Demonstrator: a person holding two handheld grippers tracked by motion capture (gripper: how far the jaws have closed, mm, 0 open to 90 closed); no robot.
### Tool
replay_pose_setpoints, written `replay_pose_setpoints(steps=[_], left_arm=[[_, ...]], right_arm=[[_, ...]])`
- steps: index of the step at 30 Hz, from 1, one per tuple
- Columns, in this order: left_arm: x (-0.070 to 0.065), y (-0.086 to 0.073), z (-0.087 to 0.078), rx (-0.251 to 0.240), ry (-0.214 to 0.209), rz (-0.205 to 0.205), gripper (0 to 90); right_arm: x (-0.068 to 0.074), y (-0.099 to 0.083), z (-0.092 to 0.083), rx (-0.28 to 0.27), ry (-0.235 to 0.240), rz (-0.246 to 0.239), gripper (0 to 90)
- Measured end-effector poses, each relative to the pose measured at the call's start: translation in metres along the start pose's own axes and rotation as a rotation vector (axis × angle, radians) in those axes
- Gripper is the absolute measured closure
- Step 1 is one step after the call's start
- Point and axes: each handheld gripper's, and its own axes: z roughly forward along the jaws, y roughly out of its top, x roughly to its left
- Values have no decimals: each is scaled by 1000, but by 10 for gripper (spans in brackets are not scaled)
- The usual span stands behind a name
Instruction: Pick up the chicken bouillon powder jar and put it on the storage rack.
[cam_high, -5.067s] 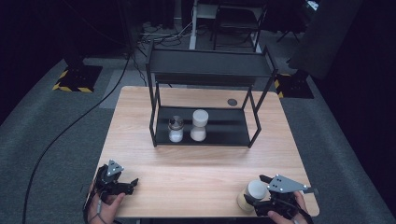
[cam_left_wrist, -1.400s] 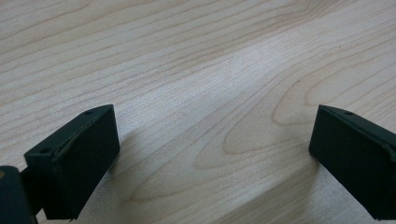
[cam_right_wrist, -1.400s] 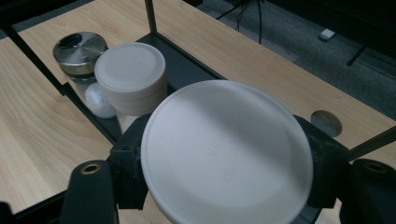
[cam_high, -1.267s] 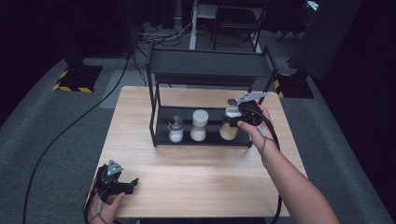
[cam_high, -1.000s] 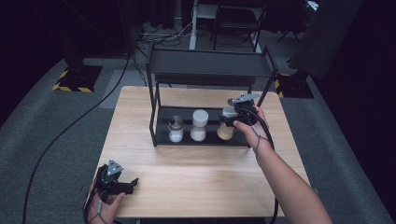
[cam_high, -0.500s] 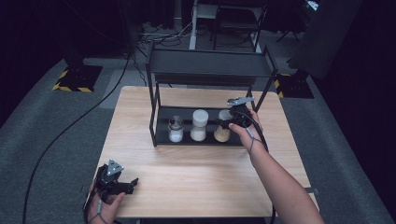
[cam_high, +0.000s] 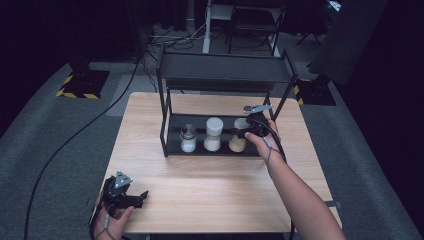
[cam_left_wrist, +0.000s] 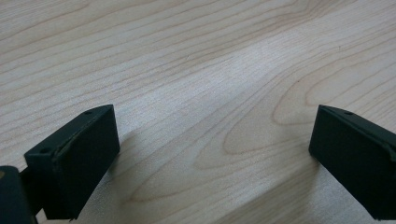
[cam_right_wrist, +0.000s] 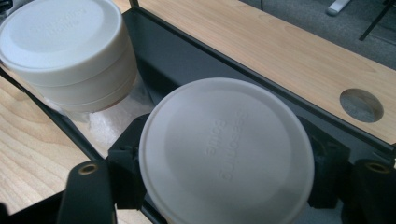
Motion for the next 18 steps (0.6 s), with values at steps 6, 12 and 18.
replay_pose_setpoints(steps=[6,12,18], left_arm=[[0,0,0,0,0,0,12],[0,0,0,0,0,0,12],[0,0,0,0,0,0,12]], right_arm=[[3,0,-5,-3,-21,4,140],[3,-4,-33,-44,-24,-13,107],[3,-15,-61,-72,-9,-34,102]])
